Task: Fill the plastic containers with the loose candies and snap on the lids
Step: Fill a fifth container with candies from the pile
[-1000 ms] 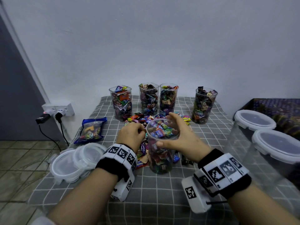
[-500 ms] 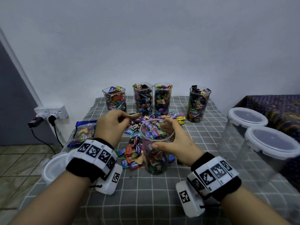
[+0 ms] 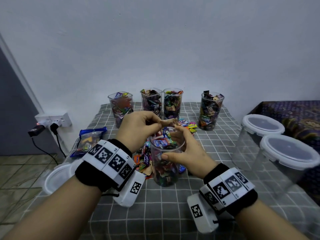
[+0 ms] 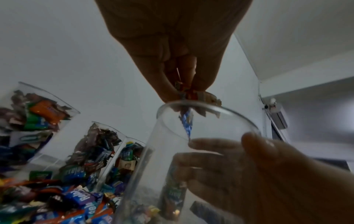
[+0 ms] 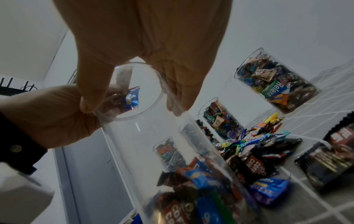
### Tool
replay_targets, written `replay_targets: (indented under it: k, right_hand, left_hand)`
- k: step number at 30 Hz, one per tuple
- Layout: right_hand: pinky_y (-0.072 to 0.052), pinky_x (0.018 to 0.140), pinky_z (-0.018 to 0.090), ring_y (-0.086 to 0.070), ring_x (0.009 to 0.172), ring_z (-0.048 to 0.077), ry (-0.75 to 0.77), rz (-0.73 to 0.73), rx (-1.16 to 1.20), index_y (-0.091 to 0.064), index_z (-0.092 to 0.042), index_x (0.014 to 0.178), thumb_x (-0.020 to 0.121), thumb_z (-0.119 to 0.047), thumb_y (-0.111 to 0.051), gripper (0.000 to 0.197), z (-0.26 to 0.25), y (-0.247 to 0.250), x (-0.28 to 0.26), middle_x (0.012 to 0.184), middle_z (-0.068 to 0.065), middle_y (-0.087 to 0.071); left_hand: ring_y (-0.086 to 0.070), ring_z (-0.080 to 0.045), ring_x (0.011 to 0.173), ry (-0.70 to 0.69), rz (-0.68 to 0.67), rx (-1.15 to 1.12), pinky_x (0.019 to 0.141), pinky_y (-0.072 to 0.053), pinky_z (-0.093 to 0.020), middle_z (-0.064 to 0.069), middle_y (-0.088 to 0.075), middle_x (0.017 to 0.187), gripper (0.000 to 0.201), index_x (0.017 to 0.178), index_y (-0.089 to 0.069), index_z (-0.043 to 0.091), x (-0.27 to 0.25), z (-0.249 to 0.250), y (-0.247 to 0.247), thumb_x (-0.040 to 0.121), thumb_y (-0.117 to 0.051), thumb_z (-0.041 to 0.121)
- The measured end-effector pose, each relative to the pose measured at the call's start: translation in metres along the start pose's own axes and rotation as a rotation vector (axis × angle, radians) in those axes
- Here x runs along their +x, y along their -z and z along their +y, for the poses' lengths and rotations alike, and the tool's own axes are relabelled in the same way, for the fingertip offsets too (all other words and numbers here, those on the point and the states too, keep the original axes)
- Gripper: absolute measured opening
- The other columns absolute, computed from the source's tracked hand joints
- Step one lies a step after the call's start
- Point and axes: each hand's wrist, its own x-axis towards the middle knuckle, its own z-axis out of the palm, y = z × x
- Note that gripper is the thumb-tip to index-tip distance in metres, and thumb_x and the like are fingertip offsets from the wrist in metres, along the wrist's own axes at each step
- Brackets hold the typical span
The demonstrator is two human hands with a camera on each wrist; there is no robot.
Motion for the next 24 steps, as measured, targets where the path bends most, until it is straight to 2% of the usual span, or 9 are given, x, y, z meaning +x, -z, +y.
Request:
replay_targets:
  k: [2,5,6,9,14,17,21,22,24]
  right_hand:
    - [-0.039,0.097,0.007,-0.045,0.105,-0.018,0.008,-0.003,-0.006,-0.033,-0.02,0.132,0.066,-0.013,-0.082,0.083,0.0,0.001,-0.001,0.114,-0.022,-0.048]
    - [-0.039,0.102,0.015,-0.049,0.117,-0.004,0.019,-0.003,-0.003,-0.031,-0.013,0.138,0.066,-0.013,-0.083,0.089,0.003,0.0,0.0,0.124,-0.013,-0.051]
    - [-0.039,0.1,0.014,-0.048,0.117,0.0,0.014,-0.005,-0.004,-0.029,-0.013,0.141,0.066,-0.013,-0.083,0.092,0.002,0.0,-0.001,0.125,-0.012,-0.05]
    - [-0.038,0.095,0.009,-0.046,0.111,-0.007,0.005,-0.004,-0.009,-0.028,-0.014,0.141,0.067,-0.01,-0.082,0.092,0.001,-0.001,0.0,0.119,-0.016,-0.046]
    - [-0.036,0.106,0.023,-0.044,0.12,0.002,-0.011,0.004,-0.026,-0.027,-0.015,0.143,0.066,-0.014,-0.083,0.095,0.002,-0.001,0.001,0.125,-0.009,-0.047]
    - [-0.036,0.108,0.026,-0.044,0.121,0.003,-0.019,-0.006,-0.047,-0.024,-0.016,0.145,0.066,-0.018,-0.083,0.098,0.001,0.0,0.0,0.126,-0.009,-0.047]
    - [-0.034,0.111,0.031,-0.045,0.125,0.006,-0.02,-0.004,-0.057,-0.01,-0.017,0.149,0.065,-0.014,-0.084,0.112,0.003,0.0,0.0,0.12,-0.022,-0.046]
    - [-0.033,0.112,0.033,-0.044,0.127,0.008,-0.024,-0.022,-0.069,-0.005,-0.017,0.15,0.065,-0.013,-0.084,0.116,0.003,0.001,0.0,0.124,-0.021,-0.046]
    - [-0.032,0.112,0.037,-0.041,0.13,0.01,-0.036,-0.086,-0.128,0.005,-0.02,0.149,0.065,-0.015,-0.084,0.122,0.0,0.007,0.001,0.136,-0.009,-0.042]
  left_hand:
    - [-0.062,-0.011,0.064,-0.013,-0.037,0.063,0.063,-0.049,-0.023,0.003,-0.067,0.069,0.023,0.071,-0.066,0.028,-0.002,0.0,-0.002,0.082,-0.068,0.007]
    - [-0.066,-0.014,0.07,-0.01,-0.049,0.078,0.066,-0.053,-0.023,0.001,-0.069,0.074,0.014,0.079,-0.069,0.022,-0.003,0.001,-0.003,0.083,-0.068,0.009]
    - [-0.066,-0.013,0.071,-0.007,-0.05,0.081,0.067,-0.053,-0.022,0.001,-0.07,0.076,0.012,0.081,-0.07,0.021,-0.003,0.001,-0.003,0.083,-0.068,0.009]
    - [-0.065,-0.006,0.074,-0.014,-0.055,0.119,0.067,-0.051,-0.015,0.002,-0.07,0.08,0.01,0.089,-0.073,0.019,-0.004,0.002,-0.003,0.083,-0.068,0.013]
    - [-0.063,0.005,0.069,-0.036,-0.057,0.119,0.063,-0.046,-0.007,0.005,-0.071,0.077,0.01,0.091,-0.073,0.021,-0.004,0.001,-0.004,0.084,-0.068,0.017]
    - [-0.063,0.002,0.074,-0.063,-0.017,0.091,0.068,-0.051,-0.015,0.008,-0.07,0.08,0.009,0.091,-0.073,0.022,-0.005,-0.001,-0.005,0.085,-0.067,0.02]
    - [-0.065,-0.01,0.076,-0.042,0.139,-0.055,0.069,-0.054,-0.026,0.006,-0.07,0.08,0.015,0.084,-0.07,0.028,-0.008,-0.009,-0.004,0.087,-0.064,0.015]
    - [-0.064,-0.01,0.076,-0.012,0.174,-0.079,0.069,-0.053,-0.027,0.007,-0.069,0.08,0.017,0.082,-0.069,0.03,-0.009,-0.013,-0.002,0.087,-0.063,0.014]
    - [-0.062,-0.008,0.073,0.073,0.181,-0.058,0.068,-0.051,-0.028,0.01,-0.067,0.078,0.017,0.082,-0.067,0.031,-0.009,-0.021,0.004,0.087,-0.063,0.015]
